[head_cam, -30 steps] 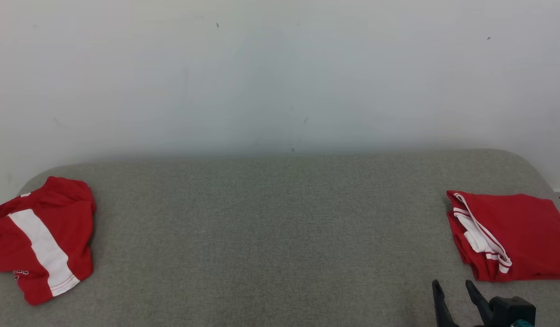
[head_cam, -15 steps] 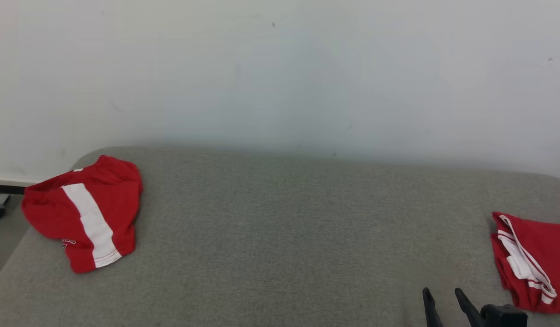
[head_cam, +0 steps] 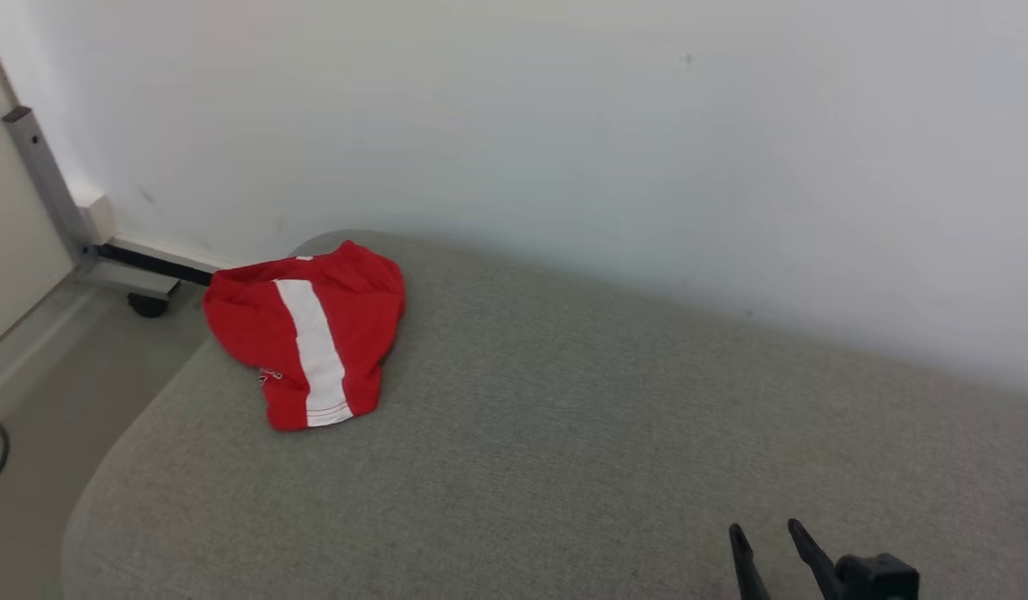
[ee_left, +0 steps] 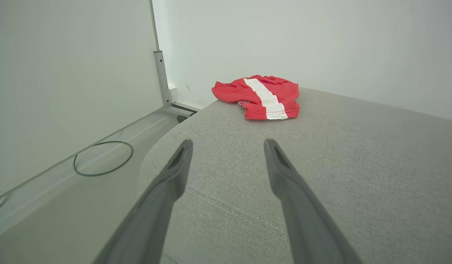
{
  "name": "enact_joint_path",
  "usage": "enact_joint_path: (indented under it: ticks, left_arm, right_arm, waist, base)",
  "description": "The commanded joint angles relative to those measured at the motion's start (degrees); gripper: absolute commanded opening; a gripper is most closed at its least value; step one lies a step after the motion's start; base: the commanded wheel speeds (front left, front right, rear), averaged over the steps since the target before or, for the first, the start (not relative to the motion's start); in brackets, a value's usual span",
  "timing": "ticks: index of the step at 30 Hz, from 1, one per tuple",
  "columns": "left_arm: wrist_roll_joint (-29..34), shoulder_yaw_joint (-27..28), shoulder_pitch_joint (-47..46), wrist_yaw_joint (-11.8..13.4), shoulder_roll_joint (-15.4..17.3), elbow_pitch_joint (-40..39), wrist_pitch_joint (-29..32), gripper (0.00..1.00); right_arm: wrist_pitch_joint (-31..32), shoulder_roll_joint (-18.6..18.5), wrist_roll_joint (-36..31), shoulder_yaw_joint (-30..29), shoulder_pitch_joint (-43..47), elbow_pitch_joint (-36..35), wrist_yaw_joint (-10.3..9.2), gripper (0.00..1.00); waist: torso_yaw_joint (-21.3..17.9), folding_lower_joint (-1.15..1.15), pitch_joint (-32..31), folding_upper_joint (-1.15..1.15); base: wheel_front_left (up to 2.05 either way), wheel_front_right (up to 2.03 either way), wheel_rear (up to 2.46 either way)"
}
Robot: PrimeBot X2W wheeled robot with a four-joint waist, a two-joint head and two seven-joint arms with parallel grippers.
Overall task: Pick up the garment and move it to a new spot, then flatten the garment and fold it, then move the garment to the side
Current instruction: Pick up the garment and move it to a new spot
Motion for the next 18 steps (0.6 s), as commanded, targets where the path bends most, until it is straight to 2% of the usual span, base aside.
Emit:
enact_joint_path:
  ticks: [1,2,3,12,18]
  left_arm:
    - [-0.25,0.29,0.67,0.41,-0.08,-0.46,-0.47,1.00]
    - [-0.45,0.56,0.82,0.49,-0.08,-0.69,-0.48,1.00]
    - [-1.47,1.43,1.89,1.86,-0.74,-2.16,-1.32,1.00]
    - [-1.41,1.00,2.19,2.39,-1.10,-2.38,-1.89,1.00]
    - [-0.71,-0.31,-0.41,1.85,0.18,-1.14,-0.24,1.00]
  right_arm:
    - [-0.28,0.11,-1.35,0.64,-0.99,-0.23,-0.14,1.00]
    - [-0.27,0.08,-1.98,1.25,-1.39,-0.15,-0.14,1.00]
    - [-0.34,0.08,-4.39,4.33,-4.50,1.27,-0.14,1.00]
    - [-0.63,0.08,-4.14,4.98,-5.16,2.28,-0.14,1.00]
    - [-0.40,0.07,-4.59,4.45,-3.88,1.71,-0.14,1.00]
  waist:
    - [3.40,0.00,0.59,-0.01]
    - [3.63,0.00,0.80,-0.01]
    - [5.18,0.00,2.38,-0.01]
    - [5.75,0.00,3.03,-0.01]
    - [5.72,0.00,3.12,-0.01]
  base:
    - [0.00,0.00,0.00]
    - [0.00,0.00,0.00]
    - [0.00,0.00,0.00]
    - [0.00,0.00,0.00]
    - [0.00,0.00,0.00]
